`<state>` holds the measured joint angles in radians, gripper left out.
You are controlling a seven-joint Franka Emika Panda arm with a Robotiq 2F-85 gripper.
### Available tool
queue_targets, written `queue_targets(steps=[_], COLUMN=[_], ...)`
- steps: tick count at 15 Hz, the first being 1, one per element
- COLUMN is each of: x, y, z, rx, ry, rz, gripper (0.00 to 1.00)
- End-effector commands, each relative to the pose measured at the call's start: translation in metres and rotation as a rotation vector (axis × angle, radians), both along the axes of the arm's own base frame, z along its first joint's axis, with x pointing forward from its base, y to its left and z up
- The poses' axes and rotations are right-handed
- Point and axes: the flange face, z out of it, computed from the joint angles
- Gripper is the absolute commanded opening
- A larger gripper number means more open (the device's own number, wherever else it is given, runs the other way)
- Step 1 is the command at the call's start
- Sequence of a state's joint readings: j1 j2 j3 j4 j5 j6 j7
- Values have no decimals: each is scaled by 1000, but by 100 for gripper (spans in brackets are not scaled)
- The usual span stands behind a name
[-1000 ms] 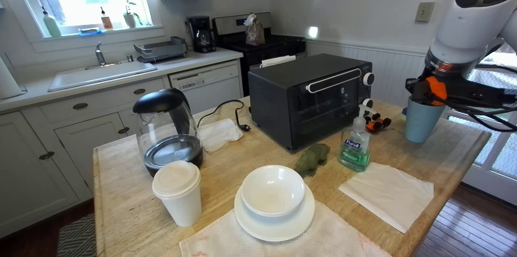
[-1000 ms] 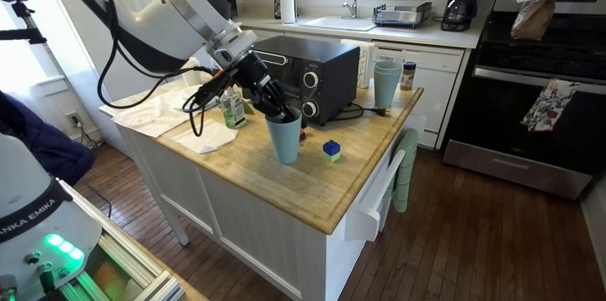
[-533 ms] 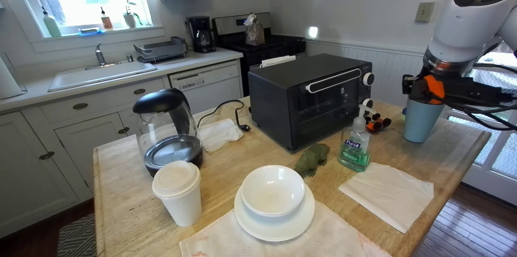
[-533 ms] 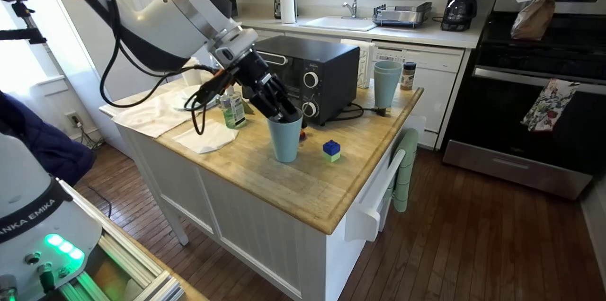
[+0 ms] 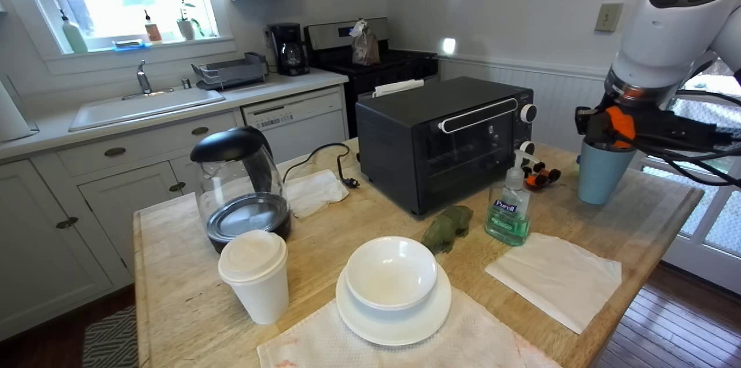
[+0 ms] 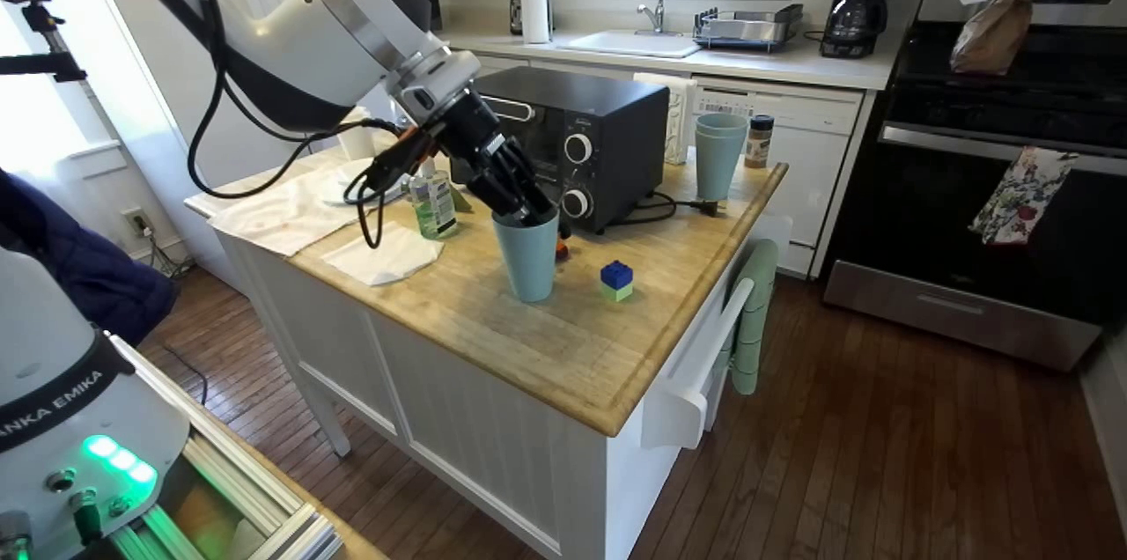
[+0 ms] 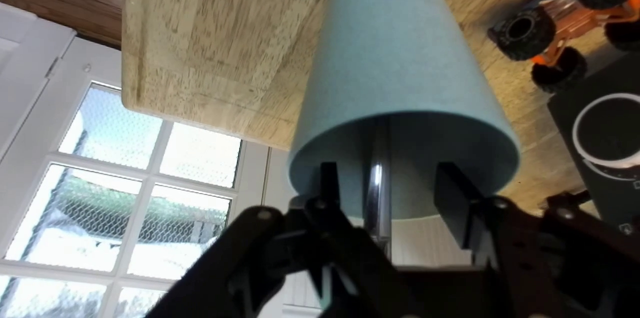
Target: Put the fork into the cup
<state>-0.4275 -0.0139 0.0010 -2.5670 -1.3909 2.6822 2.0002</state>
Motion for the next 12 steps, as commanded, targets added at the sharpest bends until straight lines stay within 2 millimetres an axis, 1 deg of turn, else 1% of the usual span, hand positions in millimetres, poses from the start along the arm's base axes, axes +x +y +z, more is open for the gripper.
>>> queue_targets(steps=[1, 2, 3, 4, 5, 8, 9, 10, 11, 12], x=[6, 6, 7, 7, 7, 6, 6, 6, 6, 6], y=[2, 2, 2, 3, 3, 5, 6, 7, 8, 9], z=[3, 4, 5, 6, 6, 8, 9, 11, 14, 19], rx=[17, 17, 17, 18, 19, 23, 25, 26, 25, 21], ry=[-21, -23, -24, -25, -26, -25, -25, -27, -30, -35], rz=[-5, -5, -5, -5, -5, -6, -7, -7, -1, -1], gripper=[57, 29, 31, 31, 25, 1, 4, 4, 13, 30])
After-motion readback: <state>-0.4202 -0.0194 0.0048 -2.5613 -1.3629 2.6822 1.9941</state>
